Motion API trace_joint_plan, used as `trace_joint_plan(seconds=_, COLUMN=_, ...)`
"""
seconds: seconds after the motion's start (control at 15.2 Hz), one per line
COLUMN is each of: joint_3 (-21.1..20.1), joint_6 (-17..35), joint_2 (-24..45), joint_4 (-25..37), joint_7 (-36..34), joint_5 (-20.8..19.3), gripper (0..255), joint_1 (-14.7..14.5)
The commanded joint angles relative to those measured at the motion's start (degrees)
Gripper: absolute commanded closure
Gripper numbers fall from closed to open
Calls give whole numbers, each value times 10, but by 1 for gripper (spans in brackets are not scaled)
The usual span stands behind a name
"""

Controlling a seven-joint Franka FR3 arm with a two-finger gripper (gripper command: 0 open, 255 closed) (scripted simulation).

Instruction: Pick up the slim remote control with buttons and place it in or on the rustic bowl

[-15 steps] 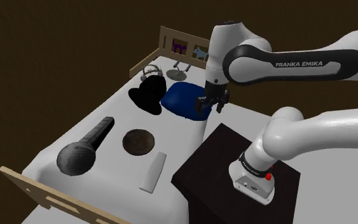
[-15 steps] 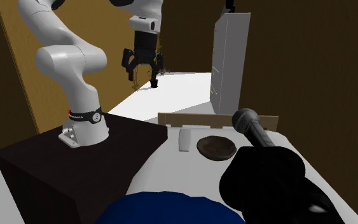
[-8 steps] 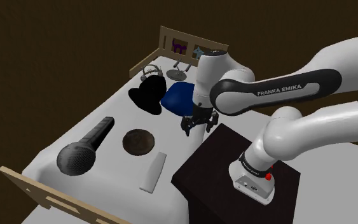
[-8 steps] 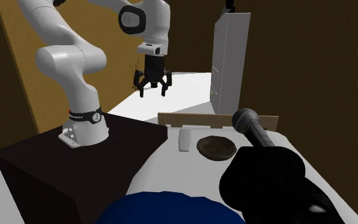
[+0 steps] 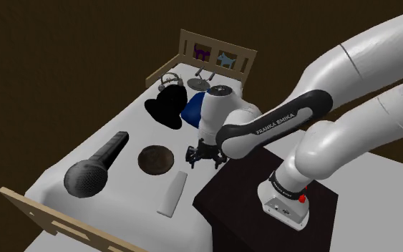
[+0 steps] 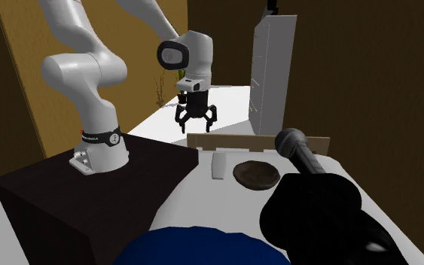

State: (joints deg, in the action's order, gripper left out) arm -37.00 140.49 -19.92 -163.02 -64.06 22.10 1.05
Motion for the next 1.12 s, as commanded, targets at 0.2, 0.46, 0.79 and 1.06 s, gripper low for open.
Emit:
trace_joint_plan(seconds=0.2, joint_3=-91, joint_6=151, joint_2=184, joint_4=39, joint_7=-223, joint_5=-152, gripper=0, joint_1=88)
trace_joint_plan(seconds=0.46, joint_3=7, joint_6=208, joint_2=337, joint_4=102, joint_7=-512, joint_5=-447, gripper=0, joint_1=38)
trace_joint_plan(seconds=0.79, joint_3=141, joint_6=242, joint_2=428, joint_4=168, joint_7=-649, joint_5=-549, gripper=0, joint_1=-86)
trace_joint_plan(seconds=1.06, joint_3=186, joint_6=267, joint_2=464, joint_4=183, joint_7=-679, joint_5=-586, gripper=0, joint_1=-124)
